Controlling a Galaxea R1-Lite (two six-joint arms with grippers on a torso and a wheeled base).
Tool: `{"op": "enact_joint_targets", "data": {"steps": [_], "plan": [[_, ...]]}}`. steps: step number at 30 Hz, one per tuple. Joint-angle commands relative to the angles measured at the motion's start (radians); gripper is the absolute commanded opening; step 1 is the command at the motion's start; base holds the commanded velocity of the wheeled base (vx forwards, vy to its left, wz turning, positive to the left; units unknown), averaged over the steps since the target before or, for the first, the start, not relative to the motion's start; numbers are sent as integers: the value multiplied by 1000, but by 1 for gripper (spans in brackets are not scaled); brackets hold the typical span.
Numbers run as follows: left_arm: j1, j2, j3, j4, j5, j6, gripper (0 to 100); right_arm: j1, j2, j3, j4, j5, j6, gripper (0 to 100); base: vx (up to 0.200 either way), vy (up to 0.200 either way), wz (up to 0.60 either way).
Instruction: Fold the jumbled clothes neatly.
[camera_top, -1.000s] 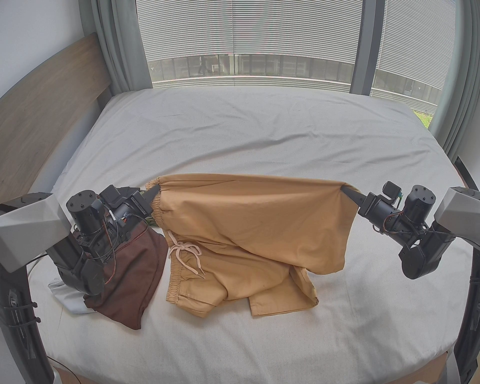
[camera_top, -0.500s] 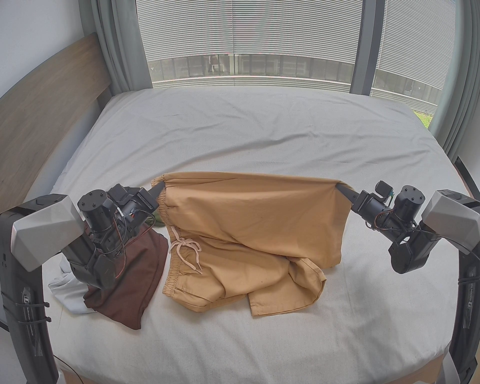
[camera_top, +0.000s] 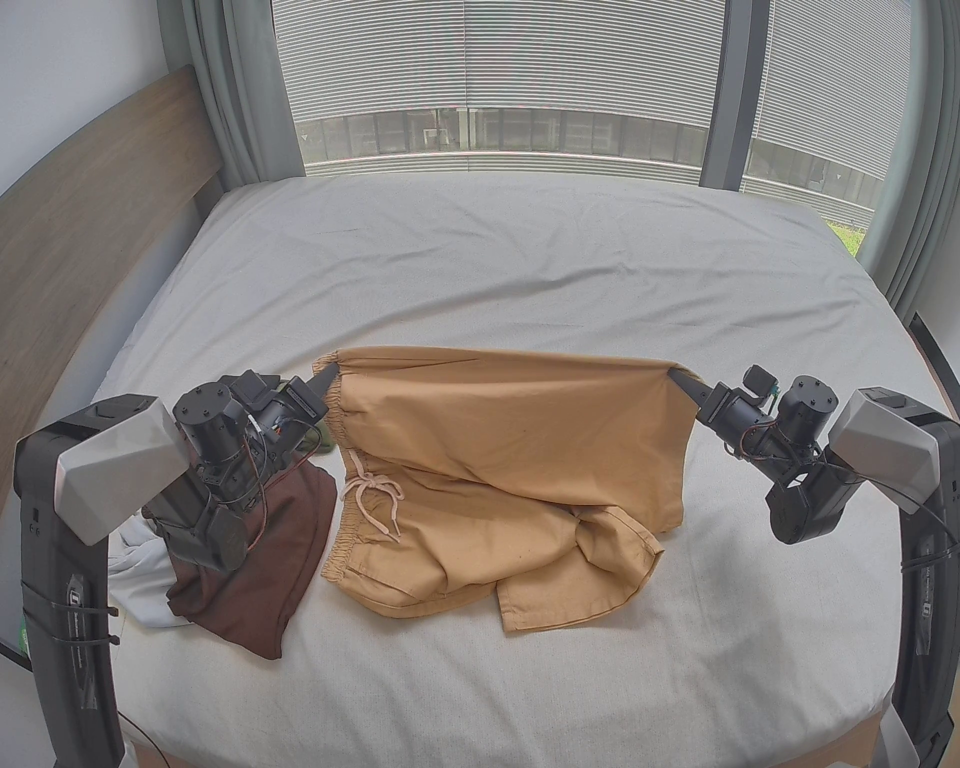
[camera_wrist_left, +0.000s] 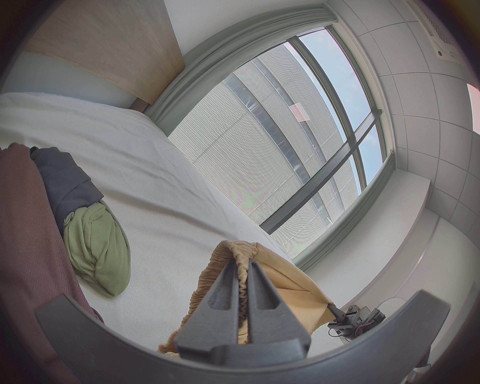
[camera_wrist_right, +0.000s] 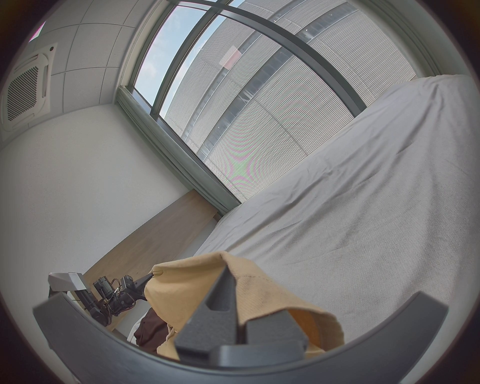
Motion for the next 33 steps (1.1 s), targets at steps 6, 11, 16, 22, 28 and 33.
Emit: {"op": "enact_joint_targets", "data": {"steps": [6,11,16,22,28,33], "plan": [[-2,21,-21,7,0,-1,100,-4,6,-10,-1,-1,-1,0,0,0,0],[-2,22,-38,10,0,-7,100,-16,13,-45,-2,-8,-1,100,0,0,0],[-3,16,-38,18,5,-10,100,-33,0,-23,-8,-10,-1,100,0,0,0],[-13,-32,36,6,34,-8,100,-22,-128,190,-7,-11,-13,100,0,0,0],[-11,-165,266,-1,5,2,100,15,-258,463,-4,-11,-62,100,0,0,0],[4,-223,438,-1,-21,93,100,23,-270,598,-7,-11,-94,100,0,0,0]]}}
